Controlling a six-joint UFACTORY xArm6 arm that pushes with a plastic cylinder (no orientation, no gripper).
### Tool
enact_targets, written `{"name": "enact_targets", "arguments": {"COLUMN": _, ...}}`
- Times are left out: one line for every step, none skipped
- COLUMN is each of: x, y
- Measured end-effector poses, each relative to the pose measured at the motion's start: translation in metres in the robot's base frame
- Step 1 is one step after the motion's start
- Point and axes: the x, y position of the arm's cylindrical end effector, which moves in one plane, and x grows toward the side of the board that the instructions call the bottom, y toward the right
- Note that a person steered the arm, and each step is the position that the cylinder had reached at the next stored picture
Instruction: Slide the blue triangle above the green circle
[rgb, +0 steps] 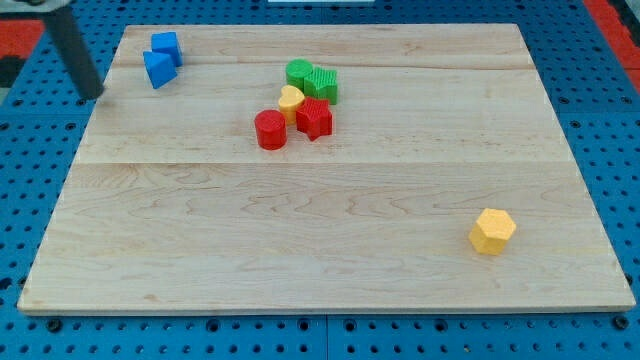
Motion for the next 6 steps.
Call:
{"name": "enact_targets", "arguments": {"x": -0.029, "y": 0.038}}
{"name": "enact_targets", "arguments": {"x": -0.042, "y": 0.103}}
{"name": "enact_targets", "arguments": {"x": -0.058, "y": 0.152}}
{"name": "enact_targets", "arguments": {"x": -0.081, "y": 0.167}}
{"name": "enact_targets", "arguments": {"x": -0.088, "y": 0.192}}
{"name": "enact_targets", "arguments": {"x": -0.087, "y": 0.257}}
